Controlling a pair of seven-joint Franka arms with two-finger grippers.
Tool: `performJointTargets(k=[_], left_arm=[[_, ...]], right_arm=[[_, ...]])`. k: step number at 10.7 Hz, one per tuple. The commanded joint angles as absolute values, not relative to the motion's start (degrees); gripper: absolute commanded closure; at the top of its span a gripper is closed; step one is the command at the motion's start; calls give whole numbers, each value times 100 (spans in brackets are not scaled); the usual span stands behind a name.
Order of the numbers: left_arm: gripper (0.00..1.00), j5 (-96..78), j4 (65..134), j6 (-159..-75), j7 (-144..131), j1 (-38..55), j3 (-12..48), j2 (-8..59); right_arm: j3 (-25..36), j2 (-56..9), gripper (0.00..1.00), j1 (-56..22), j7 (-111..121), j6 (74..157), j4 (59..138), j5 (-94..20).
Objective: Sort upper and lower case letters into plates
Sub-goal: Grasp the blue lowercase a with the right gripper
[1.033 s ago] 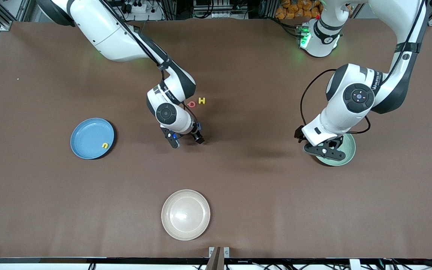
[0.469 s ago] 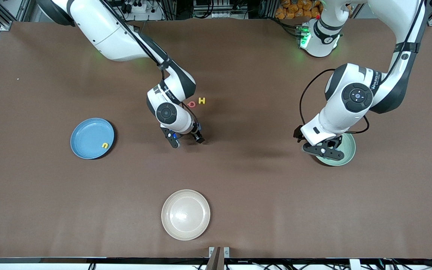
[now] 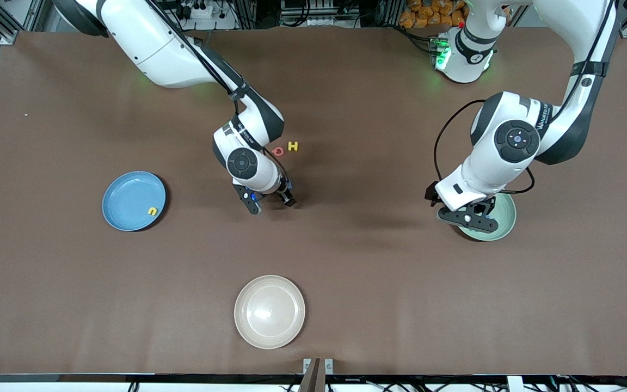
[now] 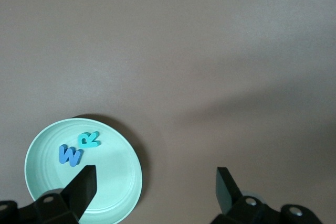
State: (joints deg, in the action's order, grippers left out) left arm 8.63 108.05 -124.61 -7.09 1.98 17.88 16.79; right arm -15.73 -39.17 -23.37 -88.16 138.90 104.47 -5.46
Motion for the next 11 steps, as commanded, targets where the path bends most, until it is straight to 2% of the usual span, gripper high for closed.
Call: performJointTargets(k=[1, 8, 10, 11], left_arm=[[0, 694, 10784, -12366, -712, 237, 1775, 1643], [0, 694, 10784, -12366, -729, 255, 1775, 1661], [0, 694, 10775, -12366, -721, 255, 1775, 1652], [0, 694, 10775, -12366, -721, 255, 1775, 1652]], right_arm=[[-1547, -3771, 30, -2355, -8956, 13931, 10757, -396], [-1529, -3718, 31, -2320, -9009, 13913, 10784, -369], [-1529, -3683, 36, -2312, -9009, 13913, 10845, -343], [-1529, -3683, 43, -2312, -9017, 13913, 10846, -299]])
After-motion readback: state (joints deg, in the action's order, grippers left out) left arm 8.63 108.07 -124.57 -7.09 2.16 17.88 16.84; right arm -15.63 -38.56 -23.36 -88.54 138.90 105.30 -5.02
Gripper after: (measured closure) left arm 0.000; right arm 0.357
